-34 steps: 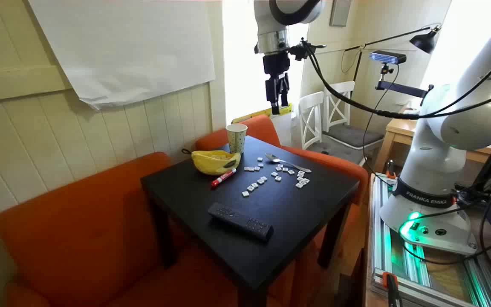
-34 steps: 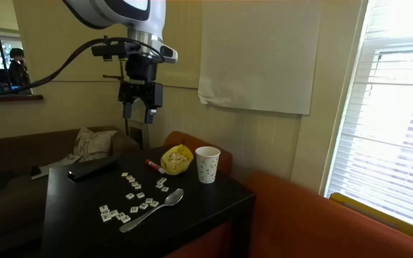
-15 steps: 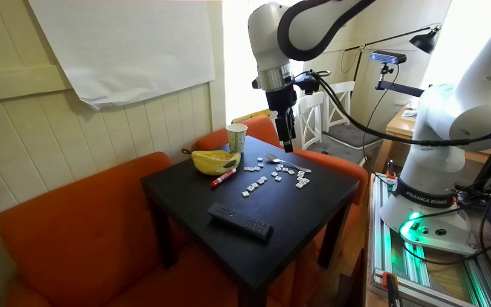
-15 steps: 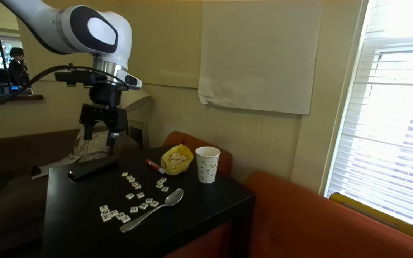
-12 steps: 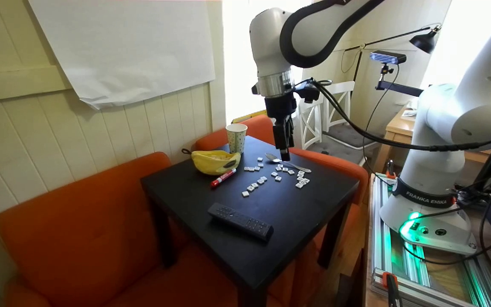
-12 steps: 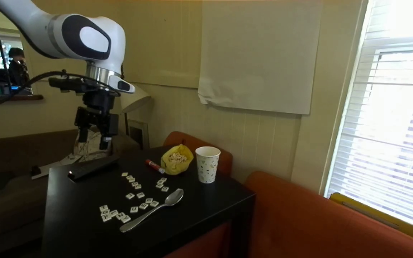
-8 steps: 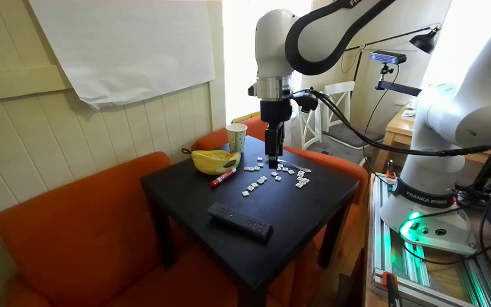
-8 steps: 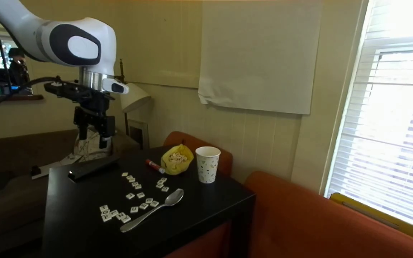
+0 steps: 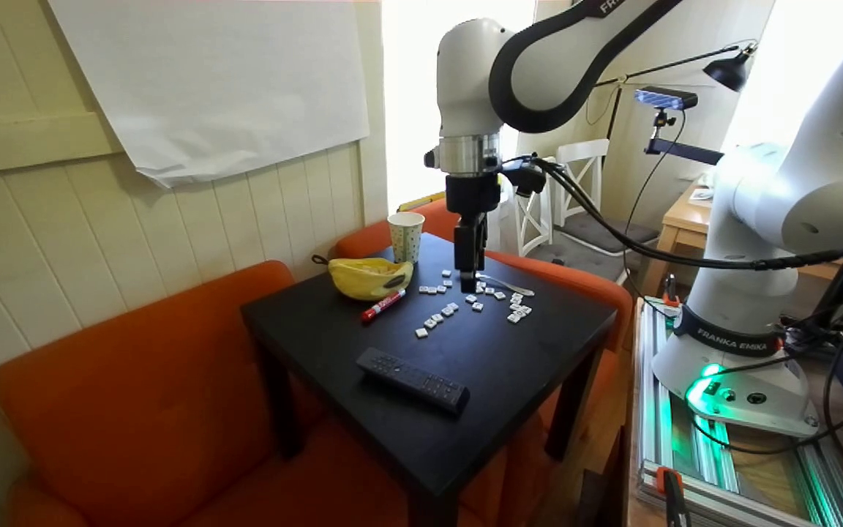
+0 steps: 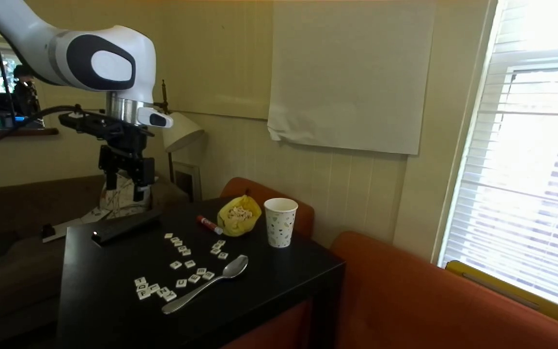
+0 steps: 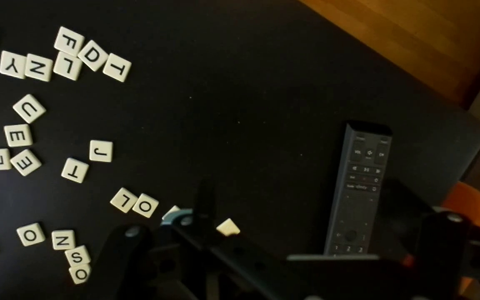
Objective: Press one button on the black remote control.
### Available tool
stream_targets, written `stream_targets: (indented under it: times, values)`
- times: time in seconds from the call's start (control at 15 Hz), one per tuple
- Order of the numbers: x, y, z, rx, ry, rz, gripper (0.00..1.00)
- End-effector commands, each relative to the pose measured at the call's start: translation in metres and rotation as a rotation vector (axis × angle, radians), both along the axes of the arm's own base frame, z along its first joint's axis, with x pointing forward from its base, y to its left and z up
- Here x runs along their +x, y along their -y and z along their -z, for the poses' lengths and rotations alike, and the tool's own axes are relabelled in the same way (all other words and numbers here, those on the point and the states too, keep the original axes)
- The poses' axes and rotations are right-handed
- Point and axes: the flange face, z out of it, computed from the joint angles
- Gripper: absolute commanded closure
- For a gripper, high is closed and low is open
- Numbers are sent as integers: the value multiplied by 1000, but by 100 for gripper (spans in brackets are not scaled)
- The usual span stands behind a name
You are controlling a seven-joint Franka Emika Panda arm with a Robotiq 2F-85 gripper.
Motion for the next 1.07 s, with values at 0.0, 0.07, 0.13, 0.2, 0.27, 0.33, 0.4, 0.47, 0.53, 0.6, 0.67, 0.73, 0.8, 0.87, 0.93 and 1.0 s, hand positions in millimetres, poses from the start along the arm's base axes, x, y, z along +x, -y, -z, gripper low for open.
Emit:
stream_targets:
  times: [0.0,0.07,0.13,0.2,0.27,0.33,0.4,0.47,0.53,0.6,0.67,0.73,0.8,0.87,0.93,1.0]
  values:
    - [-5,-37,5,36,72,-13,0]
    - [-8,-47,-1,76,166,-5,0]
    - [-10,-55,-5,92,218,-5,0]
    - [-11,-62,-11,103,275,-14,0]
    - [-12,-67,-13,120,301,-23,0]
    - [-14,-70,-15,124,303,-29,0]
    - [-17,-72,-14,127,295,-36,0]
    - [-21,-73,-14,118,273,-40,0]
    - [-23,-74,-14,113,255,-44,0]
    - [-26,-74,-14,105,233,-54,0]
    - [-29,-75,-12,99,197,-61,0]
    - [-33,-75,-9,59,132,-61,0]
    - [-35,-78,-5,53,102,-79,0]
    - [-35,-80,-2,47,75,-87,0]
    - [-36,-81,2,34,56,-84,25]
    - [-37,-82,4,16,35,-73,26]
